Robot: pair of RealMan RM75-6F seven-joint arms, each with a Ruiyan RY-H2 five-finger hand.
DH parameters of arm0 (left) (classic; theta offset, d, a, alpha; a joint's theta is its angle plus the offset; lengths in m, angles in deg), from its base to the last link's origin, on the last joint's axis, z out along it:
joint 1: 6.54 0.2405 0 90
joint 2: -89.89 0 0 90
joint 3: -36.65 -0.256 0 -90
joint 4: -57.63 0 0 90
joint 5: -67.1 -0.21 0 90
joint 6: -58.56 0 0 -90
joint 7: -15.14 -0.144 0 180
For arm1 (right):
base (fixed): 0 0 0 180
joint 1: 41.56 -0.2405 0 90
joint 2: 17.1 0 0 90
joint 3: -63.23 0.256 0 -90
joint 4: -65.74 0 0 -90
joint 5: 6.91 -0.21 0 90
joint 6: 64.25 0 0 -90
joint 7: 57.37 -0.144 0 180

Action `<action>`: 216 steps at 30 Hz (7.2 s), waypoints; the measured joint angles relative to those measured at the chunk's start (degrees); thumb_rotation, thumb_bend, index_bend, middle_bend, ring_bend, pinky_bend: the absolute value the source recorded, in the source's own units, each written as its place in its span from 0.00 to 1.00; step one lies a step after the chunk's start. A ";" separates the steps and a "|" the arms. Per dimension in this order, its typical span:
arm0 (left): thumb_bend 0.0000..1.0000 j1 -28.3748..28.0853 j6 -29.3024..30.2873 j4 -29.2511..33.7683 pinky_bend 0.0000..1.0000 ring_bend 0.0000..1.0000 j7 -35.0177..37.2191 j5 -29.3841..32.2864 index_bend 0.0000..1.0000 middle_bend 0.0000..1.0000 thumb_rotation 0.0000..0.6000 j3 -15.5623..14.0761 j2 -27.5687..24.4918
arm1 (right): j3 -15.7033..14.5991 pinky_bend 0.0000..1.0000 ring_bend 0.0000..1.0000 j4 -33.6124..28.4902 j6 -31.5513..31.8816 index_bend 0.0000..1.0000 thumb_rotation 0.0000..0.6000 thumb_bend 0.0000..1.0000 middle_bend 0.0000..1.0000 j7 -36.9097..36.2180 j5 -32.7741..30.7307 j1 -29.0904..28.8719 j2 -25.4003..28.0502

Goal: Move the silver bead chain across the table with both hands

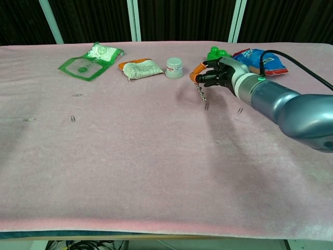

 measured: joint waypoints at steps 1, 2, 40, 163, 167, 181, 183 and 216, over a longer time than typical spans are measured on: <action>0.26 0.02 0.05 0.00 0.00 0.00 -0.01 0.01 0.05 0.02 1.00 0.02 0.00 | -0.31 0.17 0.04 0.26 0.21 0.66 1.00 0.40 0.00 -0.60 0.57 0.08 -0.08; 0.26 0.04 0.14 0.01 0.00 0.00 -0.02 0.03 0.05 0.02 1.00 0.05 0.00 | -0.61 0.17 0.04 0.54 0.40 0.66 1.00 0.40 0.00 -1.11 1.07 0.15 -0.17; 0.26 0.08 0.28 0.30 0.00 0.00 -0.45 0.01 0.05 0.02 1.00 0.08 0.03 | -6.82 0.17 0.04 -6.02 4.66 0.66 1.00 0.40 0.00 -4.45 7.30 4.02 5.31; 0.26 0.42 0.51 0.00 0.00 0.00 4.82 -2.49 0.05 0.02 1.00 -0.78 -1.58 | -5.27 0.17 0.04 -18.52 13.96 0.70 1.00 0.40 0.00 77.47 -33.67 -15.24 -4.72; 0.26 0.41 0.54 -0.02 0.00 0.00 4.83 -2.49 0.05 0.02 1.00 -0.75 -1.55 | -4.13 0.17 0.04 -16.78 14.43 0.70 1.00 0.40 0.00 78.09 -34.45 -16.67 -6.24; 0.26 0.32 0.48 -0.18 0.00 0.00 4.54 -2.27 0.05 0.02 1.00 -0.62 -1.36 | -0.48 0.17 0.04 -12.27 14.16 0.70 1.00 0.40 0.00 77.02 -34.79 -19.87 -9.92; 0.26 0.27 0.30 -0.19 0.00 0.00 4.54 -2.19 0.05 0.02 1.00 -0.63 -1.35 | -0.09 0.17 0.04 -12.04 14.02 0.70 1.00 0.40 0.00 76.76 -34.82 -20.12 -10.35; 0.26 0.16 0.21 -0.26 0.00 0.00 3.90 -2.06 0.05 0.02 1.00 -0.61 -1.11 | 0.90 0.17 0.00 -17.63 13.47 0.06 1.00 0.20 0.00 72.55 -32.81 -17.71 -7.09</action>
